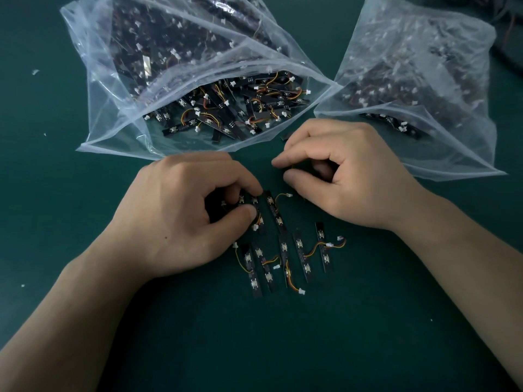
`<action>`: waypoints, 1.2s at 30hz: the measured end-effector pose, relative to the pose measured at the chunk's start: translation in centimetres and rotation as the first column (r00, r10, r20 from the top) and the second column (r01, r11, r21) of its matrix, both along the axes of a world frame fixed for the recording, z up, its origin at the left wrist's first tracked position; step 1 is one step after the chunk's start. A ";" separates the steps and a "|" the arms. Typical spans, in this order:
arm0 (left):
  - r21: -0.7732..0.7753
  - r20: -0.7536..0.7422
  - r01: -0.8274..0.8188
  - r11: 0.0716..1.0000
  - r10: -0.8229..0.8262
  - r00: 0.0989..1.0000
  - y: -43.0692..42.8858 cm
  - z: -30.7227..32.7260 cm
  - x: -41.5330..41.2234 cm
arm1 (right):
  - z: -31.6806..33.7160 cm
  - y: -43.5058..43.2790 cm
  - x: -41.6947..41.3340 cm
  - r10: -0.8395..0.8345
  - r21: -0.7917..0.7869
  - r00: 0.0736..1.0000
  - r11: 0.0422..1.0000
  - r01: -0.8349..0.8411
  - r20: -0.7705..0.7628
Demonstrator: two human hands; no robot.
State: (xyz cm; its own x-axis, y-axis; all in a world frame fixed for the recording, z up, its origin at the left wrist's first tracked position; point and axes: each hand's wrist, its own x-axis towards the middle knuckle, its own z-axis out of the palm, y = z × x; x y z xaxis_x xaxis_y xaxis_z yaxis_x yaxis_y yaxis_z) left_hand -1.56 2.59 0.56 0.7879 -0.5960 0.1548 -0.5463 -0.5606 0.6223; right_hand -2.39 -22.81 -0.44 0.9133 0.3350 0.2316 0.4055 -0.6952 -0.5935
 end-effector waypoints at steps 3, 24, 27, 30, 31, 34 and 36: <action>-0.002 0.001 0.000 1.000 0.000 1.000 0.0 0.0 0.0 | 0.1 -0.3 0.2 -0.004 0.030 1.000 1.000 0.005 -0.023; 0.008 0.017 0.000 1.000 0.000 1.000 0.0 0.0 0.0 | 1.0 -0.9 0.2 0.111 -0.042 0.984 0.992 -0.118 -0.137; 0.011 0.019 -0.001 1.000 0.001 1.000 0.0 0.0 0.0 | 0.9 -0.9 0.2 0.117 -0.036 0.984 0.992 -0.123 -0.137; 0.013 0.017 -0.004 1.000 0.004 1.000 0.0 0.1 -0.1 | 0.8 -0.9 0.2 0.116 -0.029 0.984 0.992 -0.121 -0.138; 0.010 0.020 -0.003 1.000 0.003 1.000 0.0 0.2 -0.1 | 0.8 -0.9 0.2 0.116 -0.025 0.984 0.992 -0.120 -0.137; -0.047 0.048 0.034 0.998 -0.032 0.998 0.0 0.3 0.0 | 0.8 -1.0 0.3 0.120 -0.024 0.984 0.992 -0.125 -0.134; -0.117 0.096 0.061 0.991 -0.050 0.994 0.0 0.4 0.0 | 0.8 -1.0 0.4 0.120 -0.028 0.984 0.992 -0.125 -0.130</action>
State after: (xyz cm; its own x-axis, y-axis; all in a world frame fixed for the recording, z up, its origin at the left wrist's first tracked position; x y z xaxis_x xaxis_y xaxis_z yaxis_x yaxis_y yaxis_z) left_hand -1.57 2.61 0.96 0.7329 -0.6116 0.2980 -0.6330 -0.4524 0.6283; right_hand -2.04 -23.77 0.38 0.8861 0.4522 0.1013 0.4113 -0.6668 -0.6215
